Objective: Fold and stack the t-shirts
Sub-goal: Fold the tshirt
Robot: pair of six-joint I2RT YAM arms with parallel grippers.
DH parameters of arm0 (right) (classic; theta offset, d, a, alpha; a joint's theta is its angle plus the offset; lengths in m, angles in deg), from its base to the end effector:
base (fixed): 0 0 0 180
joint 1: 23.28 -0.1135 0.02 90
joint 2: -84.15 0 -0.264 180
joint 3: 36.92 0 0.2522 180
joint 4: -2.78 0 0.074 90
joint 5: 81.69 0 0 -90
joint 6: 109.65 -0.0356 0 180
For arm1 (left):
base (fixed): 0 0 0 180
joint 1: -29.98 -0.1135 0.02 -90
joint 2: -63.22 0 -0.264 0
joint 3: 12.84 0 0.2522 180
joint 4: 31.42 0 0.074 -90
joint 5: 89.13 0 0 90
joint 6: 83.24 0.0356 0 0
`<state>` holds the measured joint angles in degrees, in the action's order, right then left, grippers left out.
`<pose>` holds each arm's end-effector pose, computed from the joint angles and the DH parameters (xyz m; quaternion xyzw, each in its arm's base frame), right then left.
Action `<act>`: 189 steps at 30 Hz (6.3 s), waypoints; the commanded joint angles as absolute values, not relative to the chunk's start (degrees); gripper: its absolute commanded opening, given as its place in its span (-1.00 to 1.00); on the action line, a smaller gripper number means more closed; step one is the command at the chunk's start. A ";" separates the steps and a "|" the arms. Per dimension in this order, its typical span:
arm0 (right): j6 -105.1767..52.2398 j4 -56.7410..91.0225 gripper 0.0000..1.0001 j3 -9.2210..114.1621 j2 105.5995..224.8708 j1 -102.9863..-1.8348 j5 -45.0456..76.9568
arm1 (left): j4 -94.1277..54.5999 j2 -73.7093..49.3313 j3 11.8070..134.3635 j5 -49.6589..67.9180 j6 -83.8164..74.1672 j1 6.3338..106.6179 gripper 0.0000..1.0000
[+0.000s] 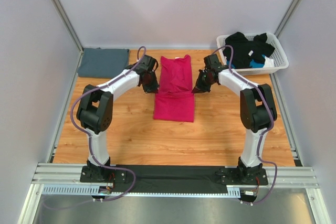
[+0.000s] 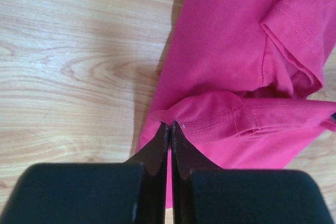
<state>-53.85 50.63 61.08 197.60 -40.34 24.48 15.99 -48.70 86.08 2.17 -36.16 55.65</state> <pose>0.3955 0.1317 0.1919 0.1114 0.9574 0.2223 0.1469 0.3768 -0.1820 0.2064 -0.1421 0.9563 -0.1529 0.2048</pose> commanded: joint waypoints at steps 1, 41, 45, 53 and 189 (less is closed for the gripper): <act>-52.18 50.99 -0.99 65.95 199.63 -40.07 24.49 | 15.83 -49.02 88.63 1.04 -35.61 54.94 -1.00; -55.95 35.18 -0.58 63.58 202.89 -46.57 19.57 | -1.50 -52.79 86.16 9.83 -34.73 52.13 -0.24; -55.95 34.83 -0.58 63.59 204.12 -45.78 19.04 | -1.84 -55.61 87.66 9.13 -34.20 51.42 -0.26; -54.29 37.10 -0.61 64.81 203.78 -44.73 20.62 | 2.72 -57.91 91.79 10.36 -31.22 51.33 -0.31; -50.50 54.97 -0.99 74.30 204.47 -41.57 13.94 | 16.46 -52.60 96.27 2.34 -31.48 51.78 -1.00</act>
<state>-52.54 56.82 71.18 201.76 -42.59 13.44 19.31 -49.82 92.62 1.73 -34.28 53.68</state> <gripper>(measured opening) 0.009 0.007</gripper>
